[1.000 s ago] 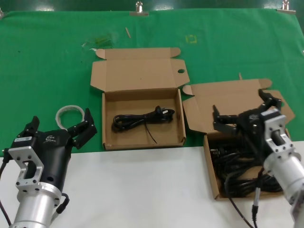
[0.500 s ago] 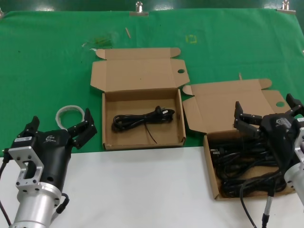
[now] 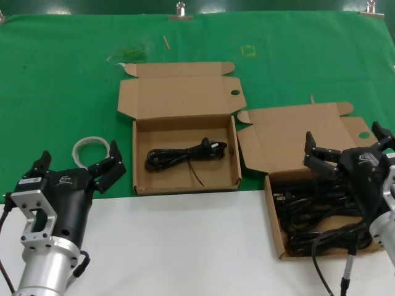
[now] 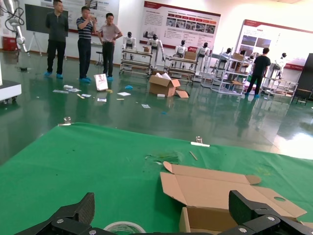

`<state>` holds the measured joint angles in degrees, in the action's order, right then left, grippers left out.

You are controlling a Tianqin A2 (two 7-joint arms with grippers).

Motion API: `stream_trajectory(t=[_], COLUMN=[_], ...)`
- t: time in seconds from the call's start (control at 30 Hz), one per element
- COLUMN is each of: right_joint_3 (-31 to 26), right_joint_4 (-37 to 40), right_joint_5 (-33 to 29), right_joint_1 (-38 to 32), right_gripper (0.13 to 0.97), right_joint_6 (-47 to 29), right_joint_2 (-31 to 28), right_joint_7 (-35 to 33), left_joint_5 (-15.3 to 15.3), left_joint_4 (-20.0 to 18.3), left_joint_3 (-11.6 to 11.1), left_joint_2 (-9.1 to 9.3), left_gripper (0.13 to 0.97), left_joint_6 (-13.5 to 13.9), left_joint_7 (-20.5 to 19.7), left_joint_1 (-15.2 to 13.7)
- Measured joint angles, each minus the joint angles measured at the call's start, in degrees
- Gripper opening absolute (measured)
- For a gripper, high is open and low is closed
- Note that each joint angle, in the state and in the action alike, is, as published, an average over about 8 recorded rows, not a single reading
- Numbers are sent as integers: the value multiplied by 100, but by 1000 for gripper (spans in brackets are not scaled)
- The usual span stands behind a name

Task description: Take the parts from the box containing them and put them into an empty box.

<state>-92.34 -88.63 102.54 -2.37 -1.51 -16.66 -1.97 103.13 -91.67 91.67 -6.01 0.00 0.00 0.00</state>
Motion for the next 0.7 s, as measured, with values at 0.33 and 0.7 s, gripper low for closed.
stream_trajectory(t=[0.33, 0.7], right_joint_3=[0, 0], right_joint_4=[0, 0], right_joint_5=[0, 0], right_joint_1=[0, 0], right_gripper=[966, 966], right_joint_6=[0, 0], right_joint_2=[0, 0], right_joint_7=[0, 0], left_joint_5=[0, 0], left_joint_4=[0, 0], left_joint_3=[0, 0], left_joint_2=[0, 0], left_gripper=[966, 966], left_joint_6=[0, 0], left_joint_7=[2, 1], left_joint_1=[0, 0])
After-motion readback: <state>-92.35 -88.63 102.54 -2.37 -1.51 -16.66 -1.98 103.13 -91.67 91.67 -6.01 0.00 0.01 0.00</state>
